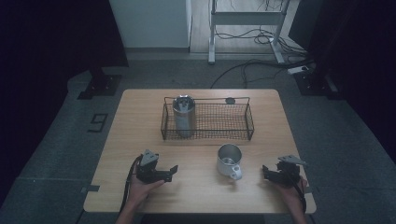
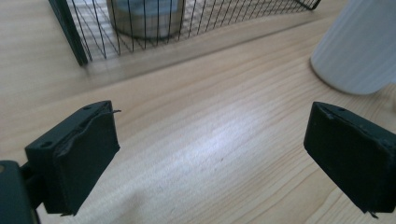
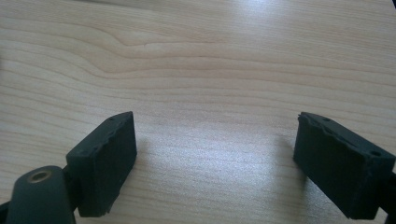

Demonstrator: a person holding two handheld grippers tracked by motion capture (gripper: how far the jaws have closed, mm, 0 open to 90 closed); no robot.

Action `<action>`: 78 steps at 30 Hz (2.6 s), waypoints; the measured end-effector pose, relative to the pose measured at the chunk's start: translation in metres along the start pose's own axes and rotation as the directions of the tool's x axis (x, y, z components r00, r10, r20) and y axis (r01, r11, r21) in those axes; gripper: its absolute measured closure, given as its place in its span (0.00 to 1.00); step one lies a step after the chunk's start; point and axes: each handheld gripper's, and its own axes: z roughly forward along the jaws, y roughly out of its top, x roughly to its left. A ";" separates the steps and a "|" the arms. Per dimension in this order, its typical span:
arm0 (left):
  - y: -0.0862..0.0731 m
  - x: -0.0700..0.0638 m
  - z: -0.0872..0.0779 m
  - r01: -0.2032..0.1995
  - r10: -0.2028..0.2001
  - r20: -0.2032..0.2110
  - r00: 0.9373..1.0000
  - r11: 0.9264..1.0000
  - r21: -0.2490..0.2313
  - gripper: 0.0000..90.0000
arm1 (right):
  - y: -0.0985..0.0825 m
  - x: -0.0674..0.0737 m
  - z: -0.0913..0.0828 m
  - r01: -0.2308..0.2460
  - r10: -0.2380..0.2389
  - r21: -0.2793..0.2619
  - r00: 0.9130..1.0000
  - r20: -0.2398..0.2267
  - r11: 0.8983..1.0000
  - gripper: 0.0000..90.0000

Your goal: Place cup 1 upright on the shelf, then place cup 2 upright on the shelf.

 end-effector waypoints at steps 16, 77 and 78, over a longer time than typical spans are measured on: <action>-0.006 -0.004 0.007 0.007 -0.007 -0.013 1.000 1.000 0.022 0.04 | 0.000 -0.001 -0.001 0.010 -0.010 -0.003 1.000 -0.016 1.000 0.15; -0.013 0.005 -0.006 0.073 -0.073 -0.002 0.997 0.996 0.058 0.06 | 0.043 0.097 -0.060 0.053 -0.130 -0.231 0.934 -0.333 0.971 0.14; -0.013 0.005 -0.006 0.071 -0.072 -0.001 0.997 0.996 0.059 0.06 | 0.043 0.098 -0.059 0.054 -0.132 -0.231 0.933 -0.334 0.971 0.13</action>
